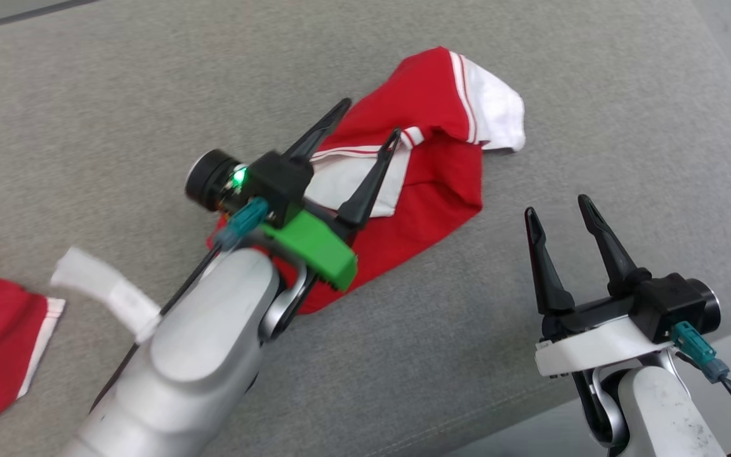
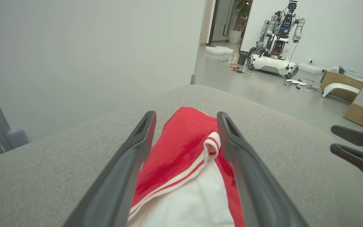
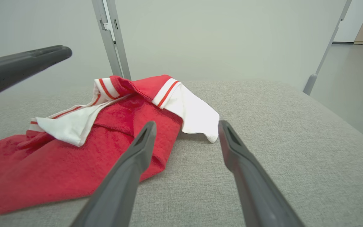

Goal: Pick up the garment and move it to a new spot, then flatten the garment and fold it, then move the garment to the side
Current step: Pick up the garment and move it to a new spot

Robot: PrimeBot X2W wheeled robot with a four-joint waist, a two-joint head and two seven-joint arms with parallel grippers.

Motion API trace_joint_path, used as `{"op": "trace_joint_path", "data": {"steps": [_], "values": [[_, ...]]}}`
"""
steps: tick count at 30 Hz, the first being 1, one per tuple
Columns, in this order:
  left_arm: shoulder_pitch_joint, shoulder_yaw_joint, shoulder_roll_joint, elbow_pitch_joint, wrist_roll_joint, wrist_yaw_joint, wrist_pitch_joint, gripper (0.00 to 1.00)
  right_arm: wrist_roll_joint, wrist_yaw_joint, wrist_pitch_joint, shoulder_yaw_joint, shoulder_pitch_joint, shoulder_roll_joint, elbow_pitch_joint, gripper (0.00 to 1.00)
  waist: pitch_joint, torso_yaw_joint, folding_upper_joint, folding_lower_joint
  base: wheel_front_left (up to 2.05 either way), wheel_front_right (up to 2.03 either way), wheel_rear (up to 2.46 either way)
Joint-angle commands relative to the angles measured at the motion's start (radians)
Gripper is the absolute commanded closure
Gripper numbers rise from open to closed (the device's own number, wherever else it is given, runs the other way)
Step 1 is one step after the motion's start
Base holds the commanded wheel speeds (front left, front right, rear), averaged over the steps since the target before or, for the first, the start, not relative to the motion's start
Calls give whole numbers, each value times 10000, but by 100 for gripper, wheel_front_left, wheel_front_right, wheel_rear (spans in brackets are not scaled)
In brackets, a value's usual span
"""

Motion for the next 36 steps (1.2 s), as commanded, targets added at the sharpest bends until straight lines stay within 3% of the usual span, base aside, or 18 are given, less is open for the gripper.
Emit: {"op": "trace_joint_path", "data": {"steps": [1, 5, 9, 11, 18, 27, 36], "values": [[535, 314, 192, -435, 355, 178, -31, 0, -135, -6, -1, -31, 161, -18, 44, 0, -1097, 1333, -1, -1, 0, 0, 0], [2025, 1692, 281, -1576, 727, 472, -29, 0, -322, -6, -1, -23, 231, -21, 102, 0, -1620, 2051, -1, -1, 0, 0, 0], [3548, 3050, 185, -2302, 1257, 470, -31, 0, -366, -6, -1, -135, 377, -21, 111, 0, -2108, 2638, -1, -1, 0, 0, 0], [4681, 4012, -26, -2612, 1623, 400, -19, 0, -396, -6, -1, -195, 583, -24, 146, 0, -2463, 2976, -1, -1, 0, 0, 0], [6985, 5753, -627, -3561, 2716, 88, -21, 0, -411, -6, -1, -252, 1347, -106, 124, 0, -3385, 3406, -1, -1, 0, 0, 0], [8693, 6679, -1021, -4646, 3793, 19, -19, 0, -346, -6, -1, -408, 1909, -97, -68, 0, -3786, 3453, -1, -1, 0, 0, 0], [9100, 6429, -1052, -4598, 3761, 174, -20, 0, -308, -6, -1, -489, 2275, -68, -105, 0, -4027, 3474, -1, -1, 0, 0, 0]]}}
